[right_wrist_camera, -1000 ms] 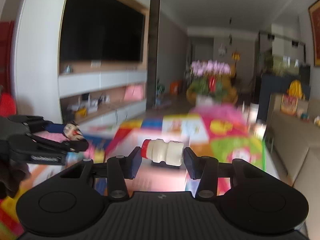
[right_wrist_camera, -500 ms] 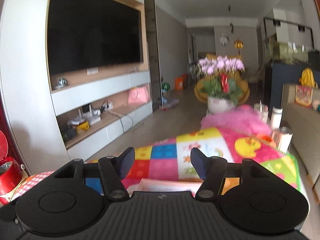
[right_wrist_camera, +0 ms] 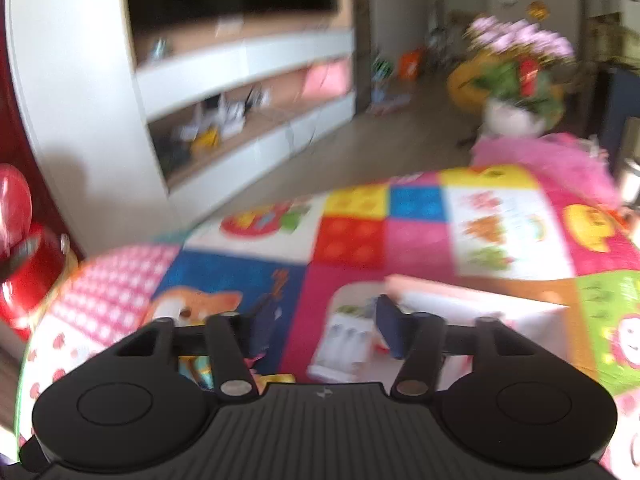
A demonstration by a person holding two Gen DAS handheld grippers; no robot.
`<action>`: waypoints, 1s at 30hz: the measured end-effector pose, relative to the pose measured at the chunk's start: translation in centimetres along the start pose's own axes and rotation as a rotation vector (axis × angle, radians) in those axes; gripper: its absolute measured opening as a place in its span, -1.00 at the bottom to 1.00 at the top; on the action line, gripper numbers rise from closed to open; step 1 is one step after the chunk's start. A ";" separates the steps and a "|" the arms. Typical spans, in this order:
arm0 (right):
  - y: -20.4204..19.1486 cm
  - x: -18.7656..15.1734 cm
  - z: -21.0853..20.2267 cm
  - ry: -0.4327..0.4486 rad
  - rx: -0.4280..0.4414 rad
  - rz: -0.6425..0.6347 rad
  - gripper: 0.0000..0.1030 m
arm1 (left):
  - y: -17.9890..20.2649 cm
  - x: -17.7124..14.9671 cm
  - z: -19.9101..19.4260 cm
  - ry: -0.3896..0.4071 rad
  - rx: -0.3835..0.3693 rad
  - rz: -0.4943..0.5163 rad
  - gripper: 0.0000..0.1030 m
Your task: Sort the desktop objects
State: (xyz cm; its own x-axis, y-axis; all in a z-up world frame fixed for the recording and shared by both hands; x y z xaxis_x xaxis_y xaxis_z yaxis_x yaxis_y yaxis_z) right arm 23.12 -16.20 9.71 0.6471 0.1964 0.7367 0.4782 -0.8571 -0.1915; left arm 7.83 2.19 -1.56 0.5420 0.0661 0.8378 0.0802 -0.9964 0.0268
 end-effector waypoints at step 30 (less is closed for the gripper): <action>-4.9 -8.7 6.5 -0.415 -0.021 -0.161 -0.57 | 1.1 -1.6 -1.7 -0.066 -0.181 0.052 0.99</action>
State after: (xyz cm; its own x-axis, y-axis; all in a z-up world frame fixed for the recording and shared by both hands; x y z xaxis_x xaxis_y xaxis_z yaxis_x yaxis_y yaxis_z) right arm 18.97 -10.58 -0.01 0.7513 0.4989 0.4320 0.5826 -0.8089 -0.0791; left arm 5.61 0.95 -1.89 0.5959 0.0115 0.8030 -0.0980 -0.9914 0.0869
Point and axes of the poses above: each gripper's, at about its wrist camera, not at the fingertips, and z roughly the way its jaws point, y to its right, x to its top, the point moved 3 cm from there along z, roughly the way its jaws point, and after that the axes turned 13 degrees about x, right-handed, at the moved point
